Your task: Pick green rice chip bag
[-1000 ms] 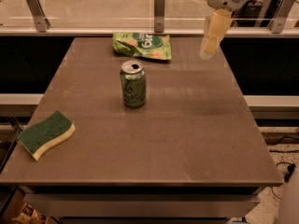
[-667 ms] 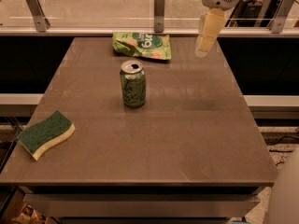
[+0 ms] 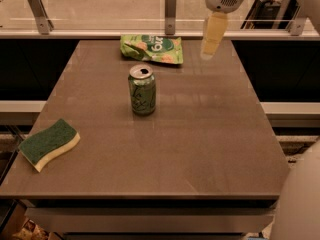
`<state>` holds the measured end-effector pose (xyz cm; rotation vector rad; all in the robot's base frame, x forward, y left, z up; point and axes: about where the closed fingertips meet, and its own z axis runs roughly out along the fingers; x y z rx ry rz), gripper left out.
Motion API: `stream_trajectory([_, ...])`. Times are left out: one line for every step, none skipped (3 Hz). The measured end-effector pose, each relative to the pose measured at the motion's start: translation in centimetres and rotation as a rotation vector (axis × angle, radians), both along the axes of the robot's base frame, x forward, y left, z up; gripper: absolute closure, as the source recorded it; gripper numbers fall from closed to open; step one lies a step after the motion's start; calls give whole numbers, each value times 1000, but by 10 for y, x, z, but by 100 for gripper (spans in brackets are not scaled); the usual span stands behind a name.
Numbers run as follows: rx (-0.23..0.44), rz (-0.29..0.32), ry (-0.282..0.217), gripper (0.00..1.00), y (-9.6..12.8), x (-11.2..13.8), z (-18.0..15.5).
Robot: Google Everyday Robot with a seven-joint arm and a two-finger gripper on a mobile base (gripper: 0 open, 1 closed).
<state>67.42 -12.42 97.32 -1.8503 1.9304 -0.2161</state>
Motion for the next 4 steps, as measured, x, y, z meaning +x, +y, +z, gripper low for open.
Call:
stream_trajectory([-27,-22,2,0,2,15,-13])
stream_trajectory([-65,-20,46,0,14,34,-44])
stream_trajectory([-64,-17,48,0,15,37,-47])
stream_trajectory([-45,-5,59,0,21,50,-59])
